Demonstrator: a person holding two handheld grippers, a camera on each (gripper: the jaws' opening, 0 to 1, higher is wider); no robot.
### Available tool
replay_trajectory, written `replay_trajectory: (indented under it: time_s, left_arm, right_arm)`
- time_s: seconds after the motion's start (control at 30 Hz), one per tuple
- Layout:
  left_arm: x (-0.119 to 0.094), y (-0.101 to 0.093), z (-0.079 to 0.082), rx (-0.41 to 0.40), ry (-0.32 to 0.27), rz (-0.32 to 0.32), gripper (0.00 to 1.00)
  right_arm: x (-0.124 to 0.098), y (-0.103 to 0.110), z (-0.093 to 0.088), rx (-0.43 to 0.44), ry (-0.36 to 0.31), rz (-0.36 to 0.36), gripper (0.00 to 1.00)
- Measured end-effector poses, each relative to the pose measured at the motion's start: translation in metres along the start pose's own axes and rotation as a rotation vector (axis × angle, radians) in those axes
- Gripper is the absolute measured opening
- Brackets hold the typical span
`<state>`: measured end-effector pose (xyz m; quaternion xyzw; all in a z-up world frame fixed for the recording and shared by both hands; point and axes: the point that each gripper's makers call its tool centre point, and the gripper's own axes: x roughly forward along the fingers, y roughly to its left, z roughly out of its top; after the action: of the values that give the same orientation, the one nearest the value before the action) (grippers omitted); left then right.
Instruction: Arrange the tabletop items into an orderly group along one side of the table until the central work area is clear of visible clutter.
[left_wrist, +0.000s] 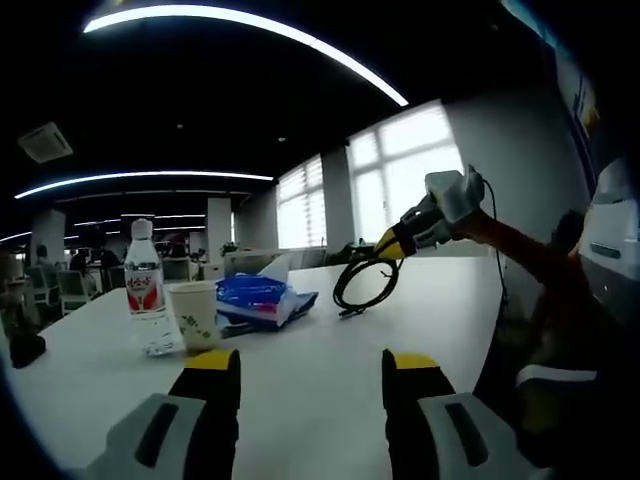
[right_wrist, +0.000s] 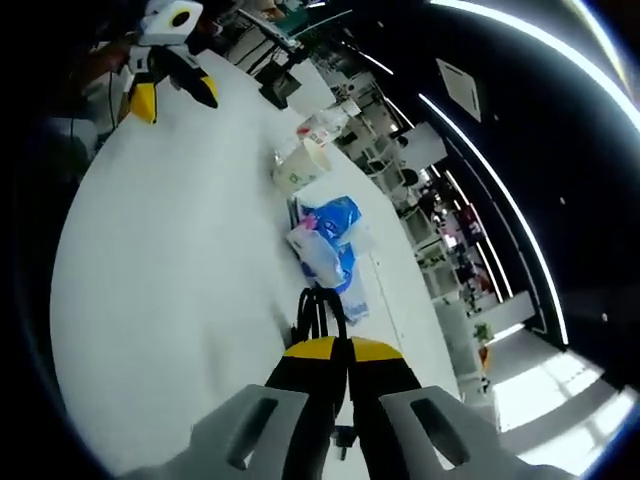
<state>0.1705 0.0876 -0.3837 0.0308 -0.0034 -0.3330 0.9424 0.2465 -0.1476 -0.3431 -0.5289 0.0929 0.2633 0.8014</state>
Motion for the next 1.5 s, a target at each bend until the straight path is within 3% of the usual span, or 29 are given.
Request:
replay_trajectory:
  time_s: [0.6,0.73,0.93,1.5]
  left_arm:
    - [0.000,-0.003,-0.002,-0.010,-0.002,-0.010,0.56]
    - [0.000,-0.004,0.000,-0.007,-0.003,-0.014,0.56]
    - [0.001,-0.007,0.001,-0.005,-0.003,-0.022,0.56]
    - [0.003,-0.015,0.004,0.005,-0.002,-0.039,0.56]
  right_arm:
    - [-0.016,0.041,0.007,0.000,0.007,0.082,0.01]
    - [-0.019,0.058,0.008,0.013,0.005,0.110,0.02]
    - [-0.022,0.081,0.005,0.020,0.012,0.129,0.02]
    - [-0.021,0.118,-0.005,0.038,0.034,0.205,0.02]
